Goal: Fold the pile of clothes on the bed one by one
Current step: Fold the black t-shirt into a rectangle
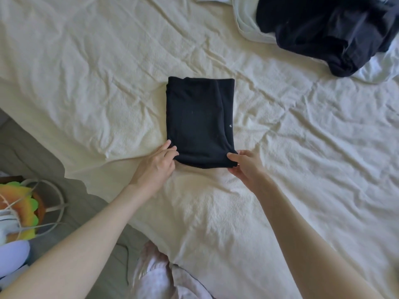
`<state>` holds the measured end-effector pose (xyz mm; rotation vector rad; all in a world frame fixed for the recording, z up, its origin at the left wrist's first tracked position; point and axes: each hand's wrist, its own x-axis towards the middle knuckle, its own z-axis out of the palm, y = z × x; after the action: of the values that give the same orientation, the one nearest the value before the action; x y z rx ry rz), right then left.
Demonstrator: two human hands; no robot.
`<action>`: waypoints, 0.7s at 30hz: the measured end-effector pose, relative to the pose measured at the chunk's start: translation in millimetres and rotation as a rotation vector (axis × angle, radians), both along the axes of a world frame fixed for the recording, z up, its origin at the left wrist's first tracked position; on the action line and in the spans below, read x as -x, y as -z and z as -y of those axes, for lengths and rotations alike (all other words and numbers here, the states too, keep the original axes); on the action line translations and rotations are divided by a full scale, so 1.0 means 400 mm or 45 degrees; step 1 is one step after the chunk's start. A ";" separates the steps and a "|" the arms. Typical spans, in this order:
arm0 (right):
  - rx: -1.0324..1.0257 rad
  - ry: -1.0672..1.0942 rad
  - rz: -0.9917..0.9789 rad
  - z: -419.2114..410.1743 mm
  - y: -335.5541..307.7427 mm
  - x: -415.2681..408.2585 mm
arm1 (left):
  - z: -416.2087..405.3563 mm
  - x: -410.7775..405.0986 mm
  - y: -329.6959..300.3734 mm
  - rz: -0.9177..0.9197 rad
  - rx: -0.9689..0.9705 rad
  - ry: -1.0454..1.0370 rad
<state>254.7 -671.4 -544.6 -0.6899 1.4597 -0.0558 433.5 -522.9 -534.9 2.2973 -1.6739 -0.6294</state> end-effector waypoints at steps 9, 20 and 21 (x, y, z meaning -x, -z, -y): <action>-0.326 -0.170 -0.124 -0.200 -0.119 0.216 | -0.196 0.106 -0.103 -0.449 -0.586 -0.061; 0.053 -0.164 0.019 -0.130 -0.160 0.136 | -0.149 0.060 -0.067 -0.763 -0.142 -0.572; 0.062 -0.184 0.060 -0.112 -0.158 0.115 | -0.130 0.049 -0.062 -0.810 -0.098 -0.641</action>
<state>208.5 -626.7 -481.3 -0.8269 1.3638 0.0042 413.8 -470.7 -510.2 2.1111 -0.7651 -1.1459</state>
